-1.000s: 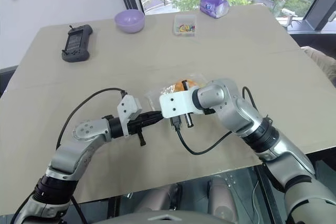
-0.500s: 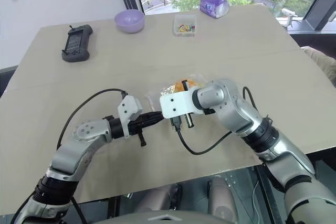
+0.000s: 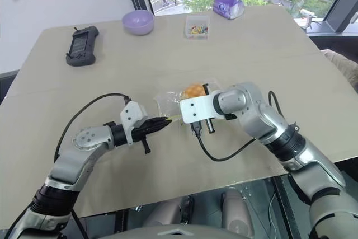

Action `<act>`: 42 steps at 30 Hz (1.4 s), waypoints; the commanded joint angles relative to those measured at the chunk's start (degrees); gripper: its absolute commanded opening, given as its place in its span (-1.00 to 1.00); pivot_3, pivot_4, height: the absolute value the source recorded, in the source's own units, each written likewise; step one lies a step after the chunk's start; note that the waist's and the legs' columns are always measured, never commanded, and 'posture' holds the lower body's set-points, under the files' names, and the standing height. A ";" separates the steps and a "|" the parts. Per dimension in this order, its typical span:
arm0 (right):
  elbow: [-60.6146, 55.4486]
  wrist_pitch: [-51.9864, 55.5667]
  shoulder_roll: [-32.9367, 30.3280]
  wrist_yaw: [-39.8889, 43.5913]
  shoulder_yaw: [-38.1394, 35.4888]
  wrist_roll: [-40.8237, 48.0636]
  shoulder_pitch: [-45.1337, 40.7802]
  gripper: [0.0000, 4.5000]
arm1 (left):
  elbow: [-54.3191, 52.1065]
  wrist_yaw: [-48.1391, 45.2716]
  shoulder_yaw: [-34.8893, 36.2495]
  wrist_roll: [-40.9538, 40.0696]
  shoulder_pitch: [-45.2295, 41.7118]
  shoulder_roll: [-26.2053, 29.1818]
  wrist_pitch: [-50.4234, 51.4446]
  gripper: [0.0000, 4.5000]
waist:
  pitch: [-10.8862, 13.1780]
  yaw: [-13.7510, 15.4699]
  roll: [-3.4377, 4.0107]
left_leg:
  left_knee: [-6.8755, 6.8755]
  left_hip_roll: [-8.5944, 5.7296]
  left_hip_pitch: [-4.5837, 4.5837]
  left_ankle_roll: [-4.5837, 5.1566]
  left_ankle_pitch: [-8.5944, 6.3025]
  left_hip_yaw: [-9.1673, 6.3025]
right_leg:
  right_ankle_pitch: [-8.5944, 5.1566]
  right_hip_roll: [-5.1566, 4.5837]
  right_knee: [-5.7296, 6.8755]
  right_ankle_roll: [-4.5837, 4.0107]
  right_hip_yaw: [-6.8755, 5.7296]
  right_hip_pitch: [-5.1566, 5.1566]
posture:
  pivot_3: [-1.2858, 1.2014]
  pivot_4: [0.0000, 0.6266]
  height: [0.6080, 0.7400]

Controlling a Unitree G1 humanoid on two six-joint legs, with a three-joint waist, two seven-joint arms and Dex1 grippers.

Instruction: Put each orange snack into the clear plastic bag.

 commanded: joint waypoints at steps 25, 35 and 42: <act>5.67 0.66 -12.72 -3.22 -6.54 -2.84 2.91 -0.93 | 2.70 5.54 4.05 2.45 0.28 -0.08 -3.66 -1.00 | 0.00 -0.03 0.00 | 0.10 -0.01 -0.53 0.00 0.00 -0.02 | 0.01 -0.03 0.04 0.00 -0.04 -0.46 | 0.03 -0.52 0.94; 5.27 -1.20 -12.56 -3.95 -8.61 -1.62 2.64 -0.37 | -0.28 5.43 3.74 0.82 0.26 -1.37 -1.11 -1.00 | 0.00 0.02 0.00 | 0.11 -0.02 -0.54 0.00 0.01 -0.02 | 0.01 -0.03 0.04 0.00 -0.04 -0.46 | 0.03 -0.52 0.94; 3.86 -0.67 -13.82 -2.10 -10.24 -1.03 4.34 -0.37 | -1.43 5.97 3.71 0.84 0.56 -1.99 -0.50 -1.00 | 0.00 0.02 -0.01 | 0.11 -0.02 -0.54 0.00 0.01 -0.02 | 0.01 -0.04 0.04 0.00 -0.04 -0.46 | 0.03 -0.52 0.94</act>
